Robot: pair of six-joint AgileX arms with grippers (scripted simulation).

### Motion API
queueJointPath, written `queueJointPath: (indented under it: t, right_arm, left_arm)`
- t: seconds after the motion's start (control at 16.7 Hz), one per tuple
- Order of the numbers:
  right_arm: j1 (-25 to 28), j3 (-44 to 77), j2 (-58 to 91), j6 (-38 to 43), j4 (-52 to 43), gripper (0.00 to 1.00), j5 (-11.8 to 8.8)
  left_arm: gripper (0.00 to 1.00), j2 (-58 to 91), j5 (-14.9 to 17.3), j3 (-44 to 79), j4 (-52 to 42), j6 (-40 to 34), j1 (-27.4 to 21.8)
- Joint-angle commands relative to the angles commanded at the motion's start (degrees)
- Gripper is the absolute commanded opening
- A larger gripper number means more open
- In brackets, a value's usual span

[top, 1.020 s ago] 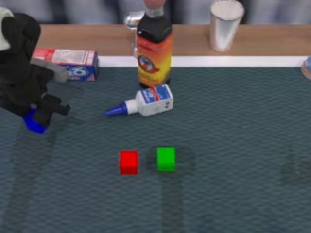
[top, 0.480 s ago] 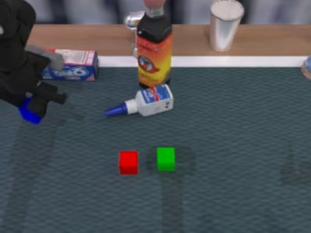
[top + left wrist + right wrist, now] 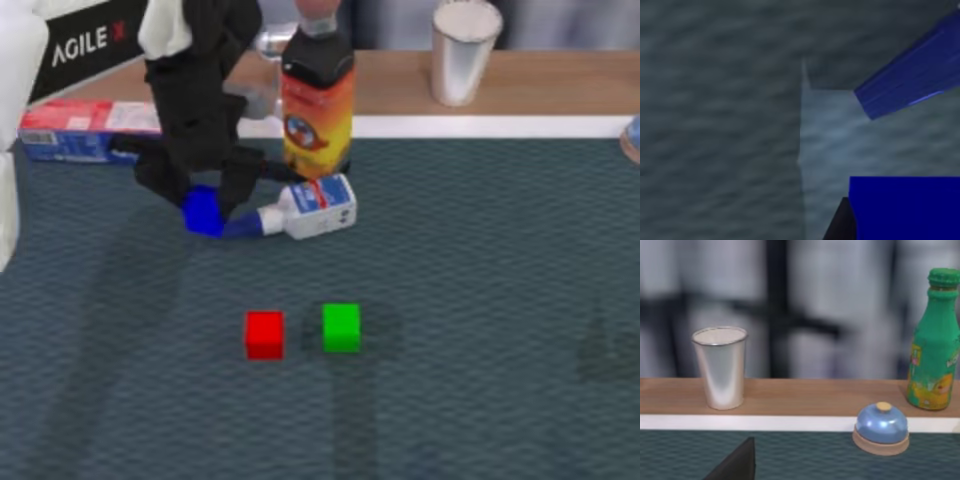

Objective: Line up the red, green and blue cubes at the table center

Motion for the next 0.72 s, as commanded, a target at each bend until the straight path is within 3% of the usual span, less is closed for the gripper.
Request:
queueJointPath:
  t: [0.42, 0.72]
  right_arm:
    - [0.0, 0.0, 0.0, 0.0, 0.0, 1.0, 0.0]
    - [0.0, 0.0, 0.0, 0.0, 0.0, 1.0, 0.0]
  left_arm:
    - [0.0, 11.67, -0.94, 22.31, -10.88, -34.06, -20.87]
    - [0.0, 14.69, -1.6, 30.19, -14.03, -43.71, -28.37]
